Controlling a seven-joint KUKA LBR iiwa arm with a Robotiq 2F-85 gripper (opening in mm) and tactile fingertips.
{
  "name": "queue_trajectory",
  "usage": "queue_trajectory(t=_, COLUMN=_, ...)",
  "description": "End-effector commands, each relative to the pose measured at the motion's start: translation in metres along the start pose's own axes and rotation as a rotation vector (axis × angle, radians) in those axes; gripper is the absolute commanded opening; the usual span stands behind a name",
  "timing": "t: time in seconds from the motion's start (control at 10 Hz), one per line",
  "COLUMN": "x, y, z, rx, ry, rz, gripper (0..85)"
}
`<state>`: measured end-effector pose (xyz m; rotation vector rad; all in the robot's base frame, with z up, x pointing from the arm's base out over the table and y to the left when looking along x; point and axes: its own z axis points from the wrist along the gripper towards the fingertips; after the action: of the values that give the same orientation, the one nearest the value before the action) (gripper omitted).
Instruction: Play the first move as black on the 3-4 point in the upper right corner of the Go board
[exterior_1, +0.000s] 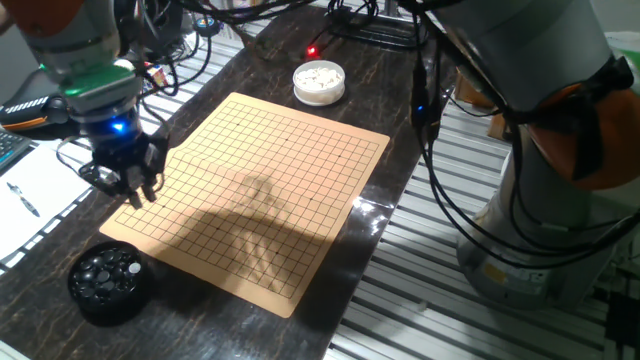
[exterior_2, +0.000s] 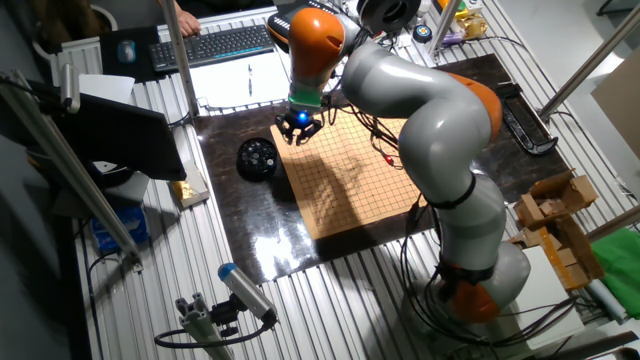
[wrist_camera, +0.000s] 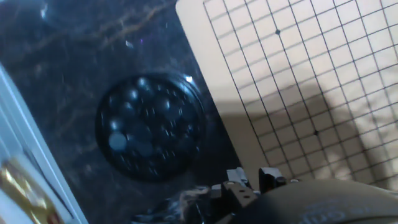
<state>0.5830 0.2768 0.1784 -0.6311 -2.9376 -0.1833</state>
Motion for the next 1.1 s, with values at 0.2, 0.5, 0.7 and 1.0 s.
queue_trajectory(t=0.2, x=-0.006, y=0.010, z=0.013, rx=-0.008, ry=-0.018, rz=0.002, gripper=16.3)
queue_trajectory(t=0.5, x=-0.006, y=0.010, z=0.013, rx=0.062, ry=-0.021, rz=-0.121, gripper=0.7)
queue_trajectory(t=0.7, x=-0.006, y=0.010, z=0.013, rx=0.069, ry=0.002, rz=-0.176, gripper=0.7)
queue_trajectory(t=1.0, x=-0.006, y=0.010, z=0.013, rx=0.034, ry=0.053, rz=-0.169, gripper=0.7)
